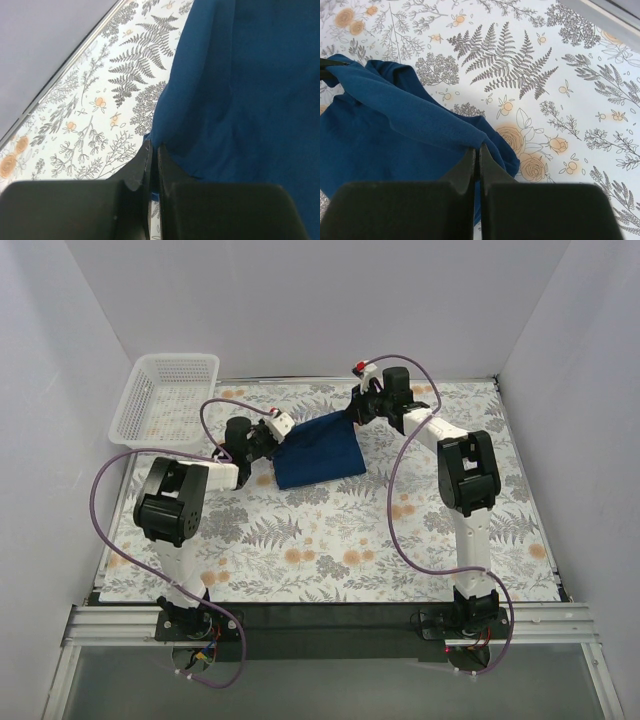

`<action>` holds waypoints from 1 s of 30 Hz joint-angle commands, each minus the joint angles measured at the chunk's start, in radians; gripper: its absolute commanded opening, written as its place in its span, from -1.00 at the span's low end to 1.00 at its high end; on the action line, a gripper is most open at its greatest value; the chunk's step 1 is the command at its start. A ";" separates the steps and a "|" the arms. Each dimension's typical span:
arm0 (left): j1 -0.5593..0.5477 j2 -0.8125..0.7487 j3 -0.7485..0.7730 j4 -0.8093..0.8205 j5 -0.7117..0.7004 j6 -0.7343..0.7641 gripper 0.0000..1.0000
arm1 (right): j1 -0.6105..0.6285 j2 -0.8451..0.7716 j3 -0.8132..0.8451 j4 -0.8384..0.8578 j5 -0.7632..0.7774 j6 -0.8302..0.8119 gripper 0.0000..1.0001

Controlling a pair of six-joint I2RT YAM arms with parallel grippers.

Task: Fold and stack the t-shirts
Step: Fold the tshirt

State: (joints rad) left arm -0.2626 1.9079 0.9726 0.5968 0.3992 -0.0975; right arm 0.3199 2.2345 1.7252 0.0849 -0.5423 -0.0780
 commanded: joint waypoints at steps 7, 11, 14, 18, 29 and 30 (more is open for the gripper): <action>0.008 0.002 0.054 0.031 -0.066 0.010 -1.00 | -0.002 0.042 0.076 0.049 0.044 0.044 -0.97; 0.008 -0.010 0.044 0.024 -0.088 0.021 -1.00 | -0.001 0.060 0.097 0.049 0.048 0.053 -0.97; 0.008 -0.018 0.032 0.020 -0.102 0.030 -1.00 | 0.004 0.074 0.112 0.046 0.059 0.064 -0.97; 0.008 -0.023 0.021 0.028 -0.117 0.036 -1.00 | 0.007 0.083 0.120 0.044 0.068 0.066 -0.97; 0.008 -0.026 0.014 0.037 -0.180 0.016 -1.00 | 0.010 0.129 0.169 0.039 0.104 0.104 -0.97; 0.008 -0.027 0.014 0.037 -0.184 0.013 -1.00 | 0.010 0.131 0.174 0.038 0.105 0.110 -0.97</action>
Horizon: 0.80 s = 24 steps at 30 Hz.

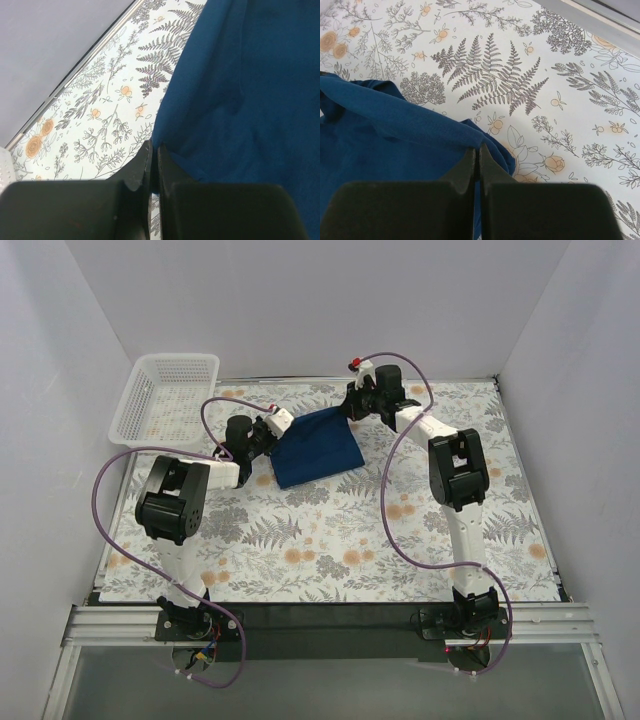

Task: Fold and stack the t-shirts
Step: Fold the tshirt

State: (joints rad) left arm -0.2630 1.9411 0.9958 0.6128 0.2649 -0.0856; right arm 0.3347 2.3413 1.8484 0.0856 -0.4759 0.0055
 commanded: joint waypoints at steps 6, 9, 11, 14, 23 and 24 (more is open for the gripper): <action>0.008 -0.062 -0.019 0.010 -0.056 -0.017 -1.00 | 0.006 0.067 0.104 0.019 0.080 0.053 -0.65; 0.008 -0.079 -0.025 0.018 -0.099 -0.046 -0.80 | 0.006 0.078 0.133 0.011 0.112 0.076 -0.11; 0.008 -0.102 -0.023 0.030 -0.140 -0.097 -0.34 | 0.007 0.072 0.138 0.009 0.153 0.094 0.07; 0.008 -0.148 0.012 -0.024 -0.205 -0.135 -0.05 | 0.004 0.040 0.130 0.011 0.197 0.100 0.23; 0.010 -0.251 0.101 -0.284 -0.187 -0.302 0.33 | -0.017 -0.094 -0.006 -0.009 -0.148 0.010 0.16; 0.010 -0.251 0.116 -0.324 -0.147 -0.389 0.35 | -0.020 -0.115 -0.029 -0.010 -0.232 -0.034 0.13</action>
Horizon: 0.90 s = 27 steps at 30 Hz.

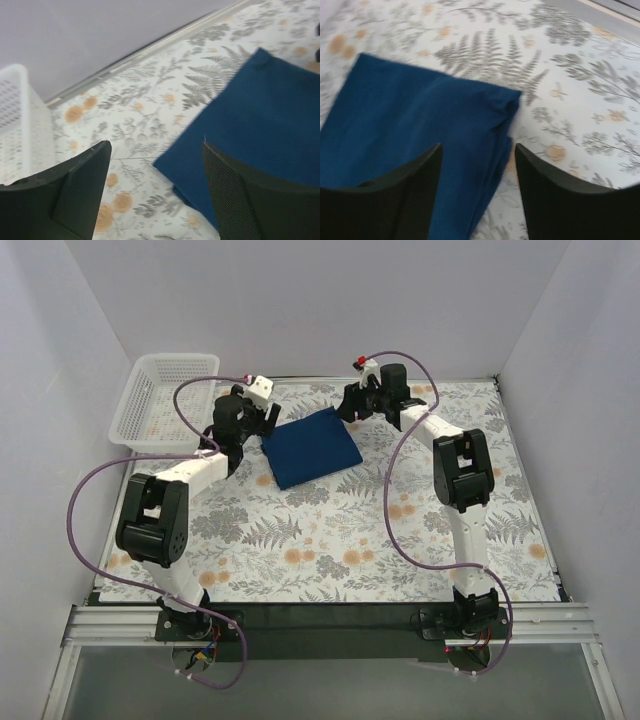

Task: Fold and stack the t-shirts
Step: Fold the tshirt

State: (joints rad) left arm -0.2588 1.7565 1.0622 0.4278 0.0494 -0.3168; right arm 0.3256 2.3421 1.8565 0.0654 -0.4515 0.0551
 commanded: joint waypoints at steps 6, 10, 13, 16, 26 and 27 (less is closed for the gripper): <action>0.007 0.001 0.134 -0.299 0.366 -0.497 0.23 | -0.013 -0.069 -0.066 -0.013 -0.475 0.061 -0.51; 0.006 0.040 0.096 -0.215 0.457 -0.664 0.16 | -0.005 0.006 0.004 -0.015 -0.501 0.159 -0.57; 0.006 0.099 0.084 -0.179 0.507 -0.737 0.12 | 0.000 0.074 0.107 -0.015 -0.437 0.235 -0.60; 0.006 0.144 0.075 -0.175 0.509 -0.772 0.10 | 0.004 0.138 0.185 -0.016 -0.333 0.339 -0.56; 0.004 0.159 0.010 -0.185 0.533 -0.757 0.10 | 0.023 0.252 0.303 -0.032 -0.170 0.399 -0.60; 0.004 0.161 0.005 -0.190 0.537 -0.752 0.10 | 0.023 0.270 0.314 -0.036 -0.147 0.411 -0.60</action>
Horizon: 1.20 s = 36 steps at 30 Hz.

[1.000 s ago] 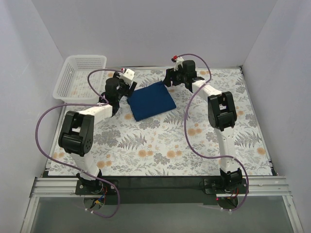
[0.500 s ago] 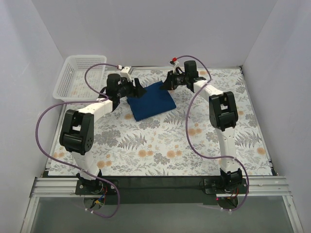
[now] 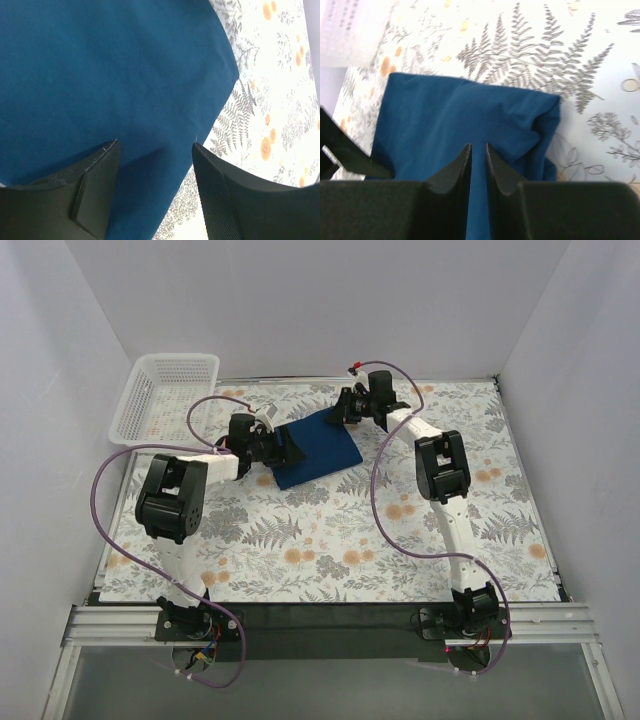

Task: Fold and stack the t-shirts
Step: Fold the tshirt

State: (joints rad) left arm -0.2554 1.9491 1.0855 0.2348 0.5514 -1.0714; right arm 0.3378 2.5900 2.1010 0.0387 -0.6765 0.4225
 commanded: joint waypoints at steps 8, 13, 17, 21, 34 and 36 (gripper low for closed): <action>0.001 -0.024 -0.081 -0.012 0.041 0.025 0.09 | 0.009 0.099 0.159 0.016 0.179 0.152 -0.66; 0.001 -0.032 -0.096 -0.023 0.028 0.047 0.10 | 0.009 0.108 0.143 0.087 0.224 0.211 -0.65; 0.001 -0.039 -0.096 -0.035 0.005 0.056 0.10 | -0.006 0.120 0.174 0.098 0.272 0.213 -0.56; 0.001 -0.064 -0.098 -0.038 -0.048 0.062 0.11 | -0.034 0.114 0.203 0.095 0.278 0.174 -0.49; 0.013 -0.147 0.037 -0.002 -0.185 -0.008 0.16 | -0.100 -0.416 -0.412 0.165 -0.234 -0.310 -0.29; 0.013 -0.121 0.068 0.000 -0.136 -0.019 0.16 | -0.092 -0.442 -0.513 0.178 -0.357 -0.314 -0.29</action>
State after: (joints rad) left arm -0.2451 1.8183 1.0962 0.2398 0.3740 -1.0679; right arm 0.2096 2.2501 1.6688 0.1253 -0.7483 0.2352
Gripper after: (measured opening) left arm 0.579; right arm 0.353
